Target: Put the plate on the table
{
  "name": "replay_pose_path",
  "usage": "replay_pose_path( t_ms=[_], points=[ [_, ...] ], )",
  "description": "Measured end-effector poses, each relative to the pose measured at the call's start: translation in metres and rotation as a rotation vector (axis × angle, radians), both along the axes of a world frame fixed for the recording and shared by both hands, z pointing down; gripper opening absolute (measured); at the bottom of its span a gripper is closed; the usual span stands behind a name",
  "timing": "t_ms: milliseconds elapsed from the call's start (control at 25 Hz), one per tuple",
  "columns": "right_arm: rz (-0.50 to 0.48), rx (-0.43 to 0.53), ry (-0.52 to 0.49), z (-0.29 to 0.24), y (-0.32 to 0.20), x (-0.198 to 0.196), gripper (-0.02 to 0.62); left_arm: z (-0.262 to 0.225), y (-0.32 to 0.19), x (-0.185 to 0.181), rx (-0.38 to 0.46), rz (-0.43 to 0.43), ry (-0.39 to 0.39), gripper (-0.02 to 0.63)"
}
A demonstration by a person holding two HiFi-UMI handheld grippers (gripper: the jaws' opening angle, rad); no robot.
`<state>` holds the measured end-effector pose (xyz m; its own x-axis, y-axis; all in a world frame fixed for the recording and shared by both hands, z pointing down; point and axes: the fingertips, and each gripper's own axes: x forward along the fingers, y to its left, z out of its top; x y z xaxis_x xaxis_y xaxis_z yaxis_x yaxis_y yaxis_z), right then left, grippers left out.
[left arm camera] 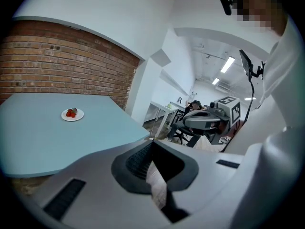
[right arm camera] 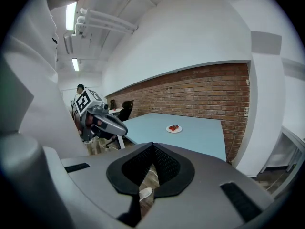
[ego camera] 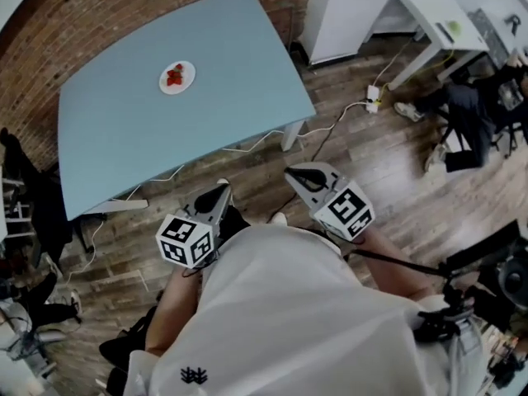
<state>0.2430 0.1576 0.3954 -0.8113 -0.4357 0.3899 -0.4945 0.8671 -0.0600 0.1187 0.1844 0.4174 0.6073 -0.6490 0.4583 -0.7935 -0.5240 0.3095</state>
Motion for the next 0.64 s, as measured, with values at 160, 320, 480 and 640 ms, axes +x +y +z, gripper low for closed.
replay_pose_path(
  t_ms=[160, 320, 480, 640],
  points=[
    [-0.026, 0.019, -0.013, -0.008, 0.003, -0.003, 0.008, -0.004, 0.003, 0.003, -0.003, -0.018, 0.012, 0.000],
    [-0.025, 0.009, 0.001, -0.008, 0.004, -0.008, 0.006, 0.001, 0.003, -0.004, -0.011, -0.018, 0.014, 0.000],
    [-0.040, -0.010, 0.011, -0.006, 0.002, -0.025, 0.008, 0.003, 0.003, -0.019, -0.027, -0.028, 0.020, 0.000],
    [-0.051, -0.015, 0.018, -0.009, -0.009, -0.046, 0.006, 0.005, -0.005, -0.040, -0.039, -0.040, 0.026, 0.000]
  ],
)
